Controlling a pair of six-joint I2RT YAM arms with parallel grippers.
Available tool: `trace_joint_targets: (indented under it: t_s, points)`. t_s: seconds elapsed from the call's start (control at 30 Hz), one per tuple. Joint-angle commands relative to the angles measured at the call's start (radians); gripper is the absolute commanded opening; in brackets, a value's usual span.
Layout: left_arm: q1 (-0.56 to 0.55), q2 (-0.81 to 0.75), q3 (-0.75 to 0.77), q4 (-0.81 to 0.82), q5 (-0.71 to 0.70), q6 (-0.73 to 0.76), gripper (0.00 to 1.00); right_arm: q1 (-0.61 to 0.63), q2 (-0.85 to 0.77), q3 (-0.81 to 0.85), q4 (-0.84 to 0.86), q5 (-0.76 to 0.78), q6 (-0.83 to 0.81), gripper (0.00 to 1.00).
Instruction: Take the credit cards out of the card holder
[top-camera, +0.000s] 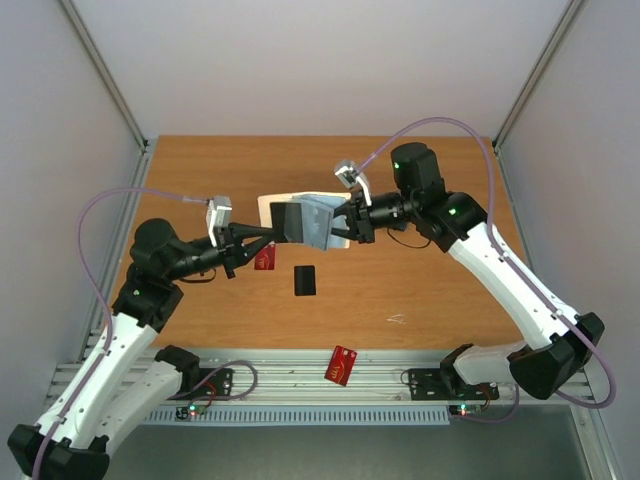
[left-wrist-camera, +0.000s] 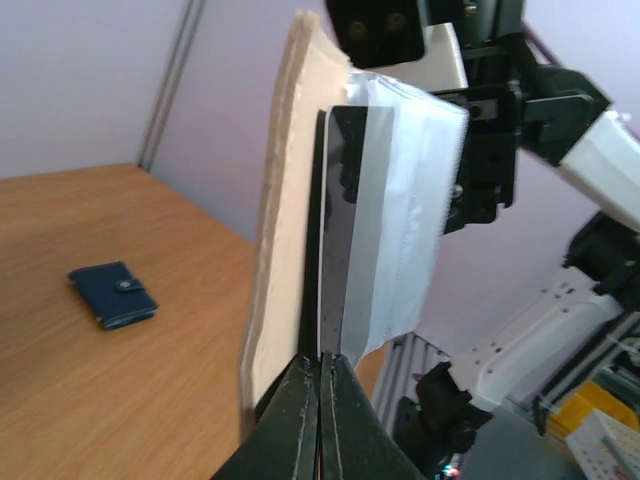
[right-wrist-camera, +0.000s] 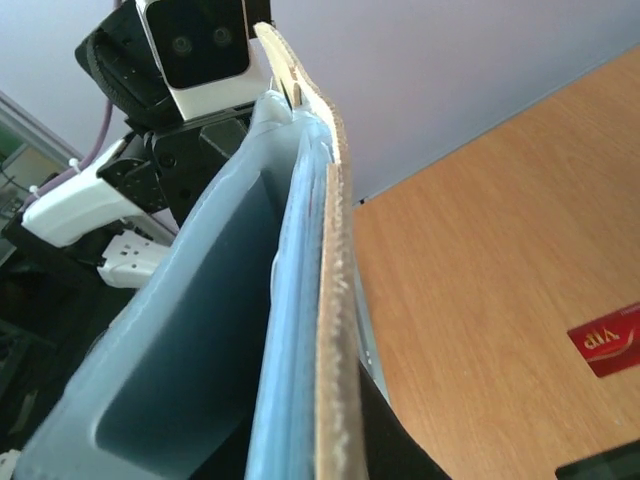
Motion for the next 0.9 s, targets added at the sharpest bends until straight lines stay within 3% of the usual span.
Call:
trace_joint_targets:
  t_s: [0.0,0.17,0.37,0.63,0.73,0.87]
  points:
    - [0.023,-0.022,0.019,-0.169,-0.103,0.107,0.00,-0.048,-0.052,-0.019,-0.038,-0.027,-0.019,0.01]
    - [0.031,-0.024,0.033,-0.282,-0.269,0.152,0.00,-0.092,-0.049,-0.042,-0.057,0.004,0.006,0.01]
    - [0.035,0.013,0.044,-0.488,-0.665,0.155,0.00,-0.151,-0.047,-0.074,-0.028,0.042,0.059,0.01]
    - [0.036,0.111,0.017,-0.615,-0.921,0.238,0.00,-0.154,-0.033,-0.071,-0.027,0.025,0.042,0.01]
    - [0.036,0.153,-0.001,-0.651,-0.902,0.241,0.00,-0.155,-0.031,-0.076,-0.033,0.018,0.026,0.01]
    - [0.035,0.196,-0.007,-0.547,-0.646,0.206,0.00,-0.173,-0.034,-0.094,-0.047,0.015,0.009,0.01]
